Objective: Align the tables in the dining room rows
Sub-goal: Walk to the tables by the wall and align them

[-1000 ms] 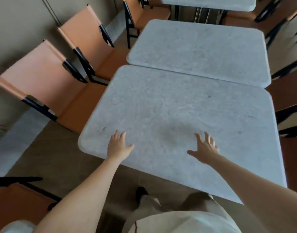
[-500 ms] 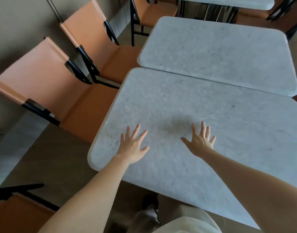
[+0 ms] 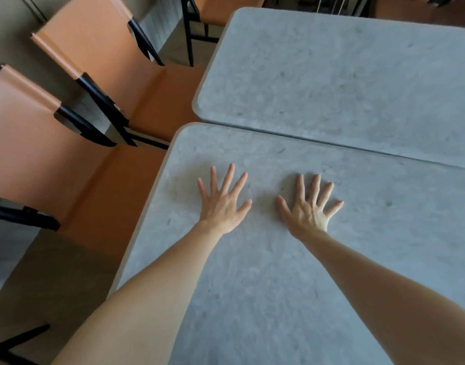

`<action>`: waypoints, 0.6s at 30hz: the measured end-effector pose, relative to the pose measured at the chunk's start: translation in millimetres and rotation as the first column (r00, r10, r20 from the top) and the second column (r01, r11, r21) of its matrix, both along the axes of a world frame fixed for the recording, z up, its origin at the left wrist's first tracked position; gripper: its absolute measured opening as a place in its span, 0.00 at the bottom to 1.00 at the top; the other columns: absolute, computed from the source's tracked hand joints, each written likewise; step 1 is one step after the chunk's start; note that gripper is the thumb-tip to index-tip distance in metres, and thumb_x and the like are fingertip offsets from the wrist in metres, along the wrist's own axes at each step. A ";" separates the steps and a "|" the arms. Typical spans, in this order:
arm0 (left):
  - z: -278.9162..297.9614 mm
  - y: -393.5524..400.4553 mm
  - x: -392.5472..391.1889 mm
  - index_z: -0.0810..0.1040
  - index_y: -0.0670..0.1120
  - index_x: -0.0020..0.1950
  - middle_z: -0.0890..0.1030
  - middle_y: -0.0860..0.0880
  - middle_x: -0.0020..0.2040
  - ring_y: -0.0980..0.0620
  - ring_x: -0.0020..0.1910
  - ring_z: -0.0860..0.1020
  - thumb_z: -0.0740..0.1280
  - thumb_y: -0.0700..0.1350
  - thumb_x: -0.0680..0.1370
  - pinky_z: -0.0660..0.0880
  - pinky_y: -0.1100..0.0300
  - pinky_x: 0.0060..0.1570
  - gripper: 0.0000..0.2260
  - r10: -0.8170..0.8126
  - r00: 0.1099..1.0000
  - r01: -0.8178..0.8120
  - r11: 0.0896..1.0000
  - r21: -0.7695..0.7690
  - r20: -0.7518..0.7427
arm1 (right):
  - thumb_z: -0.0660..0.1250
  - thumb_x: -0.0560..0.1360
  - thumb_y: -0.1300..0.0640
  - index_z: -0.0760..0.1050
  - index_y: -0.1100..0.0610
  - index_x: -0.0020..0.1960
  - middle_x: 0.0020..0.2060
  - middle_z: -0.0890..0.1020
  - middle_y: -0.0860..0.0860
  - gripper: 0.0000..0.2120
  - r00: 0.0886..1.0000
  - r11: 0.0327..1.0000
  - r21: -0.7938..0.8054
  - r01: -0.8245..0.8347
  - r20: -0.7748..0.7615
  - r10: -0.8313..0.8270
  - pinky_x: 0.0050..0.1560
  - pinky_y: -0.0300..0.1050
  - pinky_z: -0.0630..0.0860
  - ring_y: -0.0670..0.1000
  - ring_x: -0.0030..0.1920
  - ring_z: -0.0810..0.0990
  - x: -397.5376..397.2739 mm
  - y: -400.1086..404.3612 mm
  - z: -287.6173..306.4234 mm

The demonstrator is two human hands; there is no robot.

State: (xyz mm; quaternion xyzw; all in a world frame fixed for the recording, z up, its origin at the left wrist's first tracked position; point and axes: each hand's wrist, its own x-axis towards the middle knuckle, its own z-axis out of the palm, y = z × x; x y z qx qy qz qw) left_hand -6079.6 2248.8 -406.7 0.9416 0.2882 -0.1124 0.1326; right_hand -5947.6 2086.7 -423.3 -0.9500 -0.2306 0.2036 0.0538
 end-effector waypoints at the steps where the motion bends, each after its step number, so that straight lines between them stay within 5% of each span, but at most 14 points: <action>1: -2.7 4.9 11.2 0.44 0.60 0.82 0.35 0.53 0.82 0.36 0.79 0.34 0.50 0.65 0.82 0.36 0.29 0.72 0.30 0.010 1.000 -0.010 1.000 0.000 0.008 | 0.49 0.78 0.29 0.41 0.46 0.83 0.82 0.38 0.54 0.40 1.000 1.000 0.010 0.009 0.027 -0.009 0.73 0.76 0.37 0.63 0.80 0.33 -2.0 1.0 -4.1; 10: -40.5 15.8 30.4 0.48 0.62 0.82 0.45 0.53 0.84 0.35 0.81 0.41 0.43 0.70 0.76 0.44 0.23 0.71 0.34 0.030 0.997 -0.038 0.994 0.099 0.074 | 0.41 0.73 0.26 0.42 0.46 0.82 0.82 0.41 0.54 0.43 0.991 0.999 0.021 0.035 0.131 -0.038 0.73 0.75 0.39 0.63 0.80 0.36 -3.2 2.4 -19.8; 18: -52.3 19.0 33.6 0.52 0.60 0.82 0.49 0.50 0.84 0.33 0.81 0.43 0.47 0.69 0.77 0.46 0.22 0.70 0.33 0.016 0.994 -0.032 0.988 0.148 0.109 | 0.40 0.71 0.26 0.44 0.46 0.83 0.82 0.42 0.54 0.44 0.989 0.999 0.023 0.043 0.143 -0.046 0.73 0.74 0.37 0.62 0.80 0.35 -1.1 4.6 -23.2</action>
